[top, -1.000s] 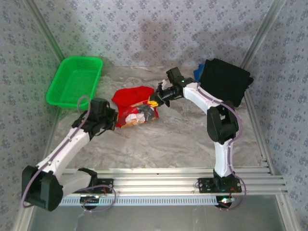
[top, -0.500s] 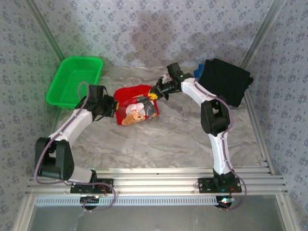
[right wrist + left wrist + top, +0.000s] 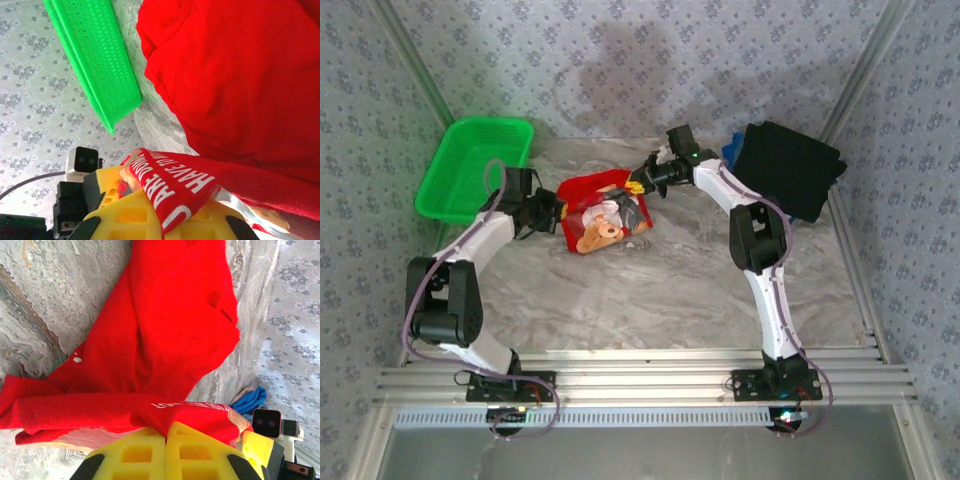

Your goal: Fold and stack the t-shirts

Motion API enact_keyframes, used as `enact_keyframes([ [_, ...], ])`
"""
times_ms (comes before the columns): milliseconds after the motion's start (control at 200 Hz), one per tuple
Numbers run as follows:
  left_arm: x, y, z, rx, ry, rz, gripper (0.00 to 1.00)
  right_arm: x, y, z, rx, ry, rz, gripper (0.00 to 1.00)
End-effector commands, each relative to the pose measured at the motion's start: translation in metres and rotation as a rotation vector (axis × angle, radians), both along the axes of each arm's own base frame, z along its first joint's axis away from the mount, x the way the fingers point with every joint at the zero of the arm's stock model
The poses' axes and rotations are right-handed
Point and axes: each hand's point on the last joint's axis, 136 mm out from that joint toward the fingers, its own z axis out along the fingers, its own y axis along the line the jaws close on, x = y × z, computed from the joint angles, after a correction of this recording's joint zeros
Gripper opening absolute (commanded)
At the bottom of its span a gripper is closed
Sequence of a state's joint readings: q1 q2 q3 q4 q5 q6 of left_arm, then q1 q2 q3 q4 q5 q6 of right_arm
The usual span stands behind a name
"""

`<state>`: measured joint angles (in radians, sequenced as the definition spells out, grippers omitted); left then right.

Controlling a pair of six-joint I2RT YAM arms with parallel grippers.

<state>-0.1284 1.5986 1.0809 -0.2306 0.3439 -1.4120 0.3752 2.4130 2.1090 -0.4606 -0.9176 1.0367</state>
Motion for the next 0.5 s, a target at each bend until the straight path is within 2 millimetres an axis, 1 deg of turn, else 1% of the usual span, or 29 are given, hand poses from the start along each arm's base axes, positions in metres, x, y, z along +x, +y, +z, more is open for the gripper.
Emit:
enact_keyframes([
  [0,0.019,0.007,0.011,0.003,-0.052,-0.007,0.0,0.024,-0.01,-0.002,0.016,-0.013,-0.052,0.0],
  [190,0.042,0.005,0.005,-0.02,-0.061,-0.023,0.0,0.037,-0.009,-0.016,0.033,0.003,-0.075,0.01],
  [285,0.05,0.005,-0.001,-0.029,-0.053,-0.029,0.0,0.044,-0.009,-0.022,0.04,0.013,-0.084,0.01],
  [350,0.055,0.003,-0.002,-0.041,-0.057,-0.033,0.0,0.047,-0.01,-0.023,0.044,0.015,-0.089,0.01],
  [420,0.061,-0.001,0.005,-0.056,-0.084,-0.051,0.0,0.047,-0.009,-0.021,0.049,0.009,-0.086,0.01],
  [495,0.065,-0.004,0.018,-0.06,-0.116,-0.077,0.0,0.045,-0.008,-0.014,0.06,0.002,-0.079,0.01],
])
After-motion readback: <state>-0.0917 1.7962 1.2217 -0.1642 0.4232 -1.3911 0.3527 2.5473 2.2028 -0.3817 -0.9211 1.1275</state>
